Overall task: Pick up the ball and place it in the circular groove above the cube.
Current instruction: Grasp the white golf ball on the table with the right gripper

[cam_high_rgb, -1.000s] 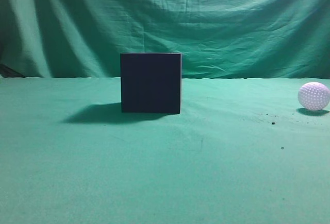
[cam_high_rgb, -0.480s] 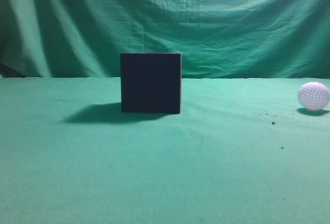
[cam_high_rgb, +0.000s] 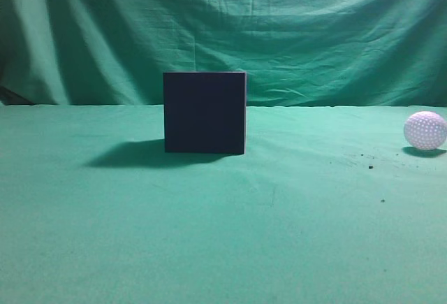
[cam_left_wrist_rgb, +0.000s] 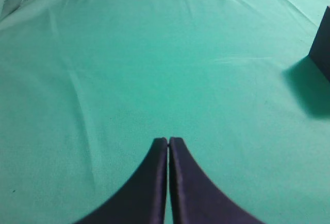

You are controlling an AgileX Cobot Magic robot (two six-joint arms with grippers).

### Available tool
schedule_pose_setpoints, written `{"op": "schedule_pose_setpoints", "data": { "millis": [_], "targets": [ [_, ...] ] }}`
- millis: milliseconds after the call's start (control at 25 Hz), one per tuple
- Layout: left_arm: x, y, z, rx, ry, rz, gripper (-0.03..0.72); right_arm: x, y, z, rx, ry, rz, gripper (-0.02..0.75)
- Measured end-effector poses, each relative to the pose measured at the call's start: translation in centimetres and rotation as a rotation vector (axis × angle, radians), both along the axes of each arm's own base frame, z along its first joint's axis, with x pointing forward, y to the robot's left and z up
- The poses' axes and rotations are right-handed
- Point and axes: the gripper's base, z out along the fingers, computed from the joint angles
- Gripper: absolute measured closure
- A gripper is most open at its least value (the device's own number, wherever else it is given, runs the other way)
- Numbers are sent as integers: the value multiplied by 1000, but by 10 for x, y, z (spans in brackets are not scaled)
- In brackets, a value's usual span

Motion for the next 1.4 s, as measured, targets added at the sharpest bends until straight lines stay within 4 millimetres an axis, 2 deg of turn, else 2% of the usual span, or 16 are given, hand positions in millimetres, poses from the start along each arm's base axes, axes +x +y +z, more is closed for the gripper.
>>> {"op": "schedule_pose_setpoints", "data": {
  "millis": [240,280,320,440,680,880,1040,1160,1320,1400],
  "targets": [
    [0,0,0,0,0,0,688,35,9,16,-157,123,201,689],
    [0,0,0,0,0,0,688,44,10,18,-174,148,220,738],
    [0,0,0,0,0,0,688,51,11,21,-191,164,234,738],
    [0,0,0,0,0,0,688,77,13,17,-211,275,248,738],
    [0,0,0,0,0,0,688,121,17,-7,-248,472,180,738],
    [0,0,0,0,0,0,688,148,35,-19,-345,502,217,738],
    [0,0,0,0,0,0,688,168,40,-32,-361,489,219,738],
    [0,0,0,0,0,0,688,178,42,-46,-382,489,244,563],
    [0,0,0,0,0,0,688,189,46,-60,-383,463,259,262],
    [0,0,0,0,0,0,688,196,47,-66,-373,436,246,173]
  ]
}}
